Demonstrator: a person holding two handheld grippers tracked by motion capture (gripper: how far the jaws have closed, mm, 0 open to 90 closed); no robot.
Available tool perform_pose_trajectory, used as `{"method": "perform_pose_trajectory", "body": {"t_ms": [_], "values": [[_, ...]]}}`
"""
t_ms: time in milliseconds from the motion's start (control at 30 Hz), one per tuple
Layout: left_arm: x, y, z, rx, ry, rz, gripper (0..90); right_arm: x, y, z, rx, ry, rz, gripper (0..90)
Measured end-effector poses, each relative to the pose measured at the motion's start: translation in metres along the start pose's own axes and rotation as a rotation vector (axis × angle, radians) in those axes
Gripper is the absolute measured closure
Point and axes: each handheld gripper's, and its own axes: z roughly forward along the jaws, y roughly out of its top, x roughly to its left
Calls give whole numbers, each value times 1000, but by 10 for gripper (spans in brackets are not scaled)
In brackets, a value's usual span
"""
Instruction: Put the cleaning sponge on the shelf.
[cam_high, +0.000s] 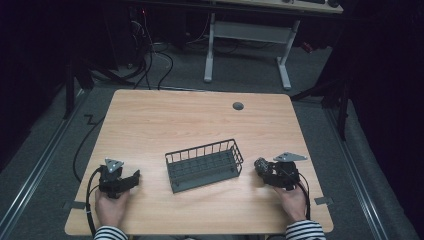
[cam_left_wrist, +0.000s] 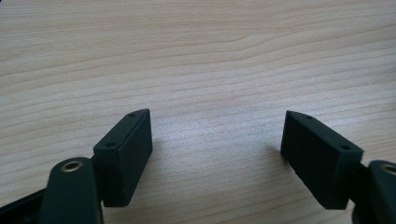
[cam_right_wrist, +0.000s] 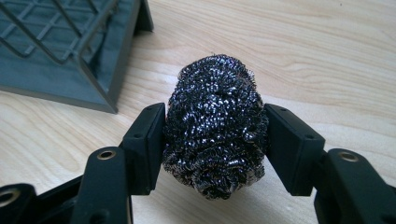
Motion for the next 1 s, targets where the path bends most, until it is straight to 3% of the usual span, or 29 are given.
{"method": "perform_pose_trajectory", "body": {"t_ms": [267, 467, 767, 1000], "values": [[0, 0, 0, -1, -1, -2, 252, 0, 14, -19, -53, 39, 6, 419], [-1, 0, 1, 4, 2, 15, 248, 4, 26, -28, -67, 41, -12, 419], [-1, 0, 1, 4, 3, 15, 248, 9, 50, -50, -129, 91, -30, 419], [-1, 0, 1, 4, 3, 15, 248, 15, 61, -56, -148, 118, -40, 419]]}}
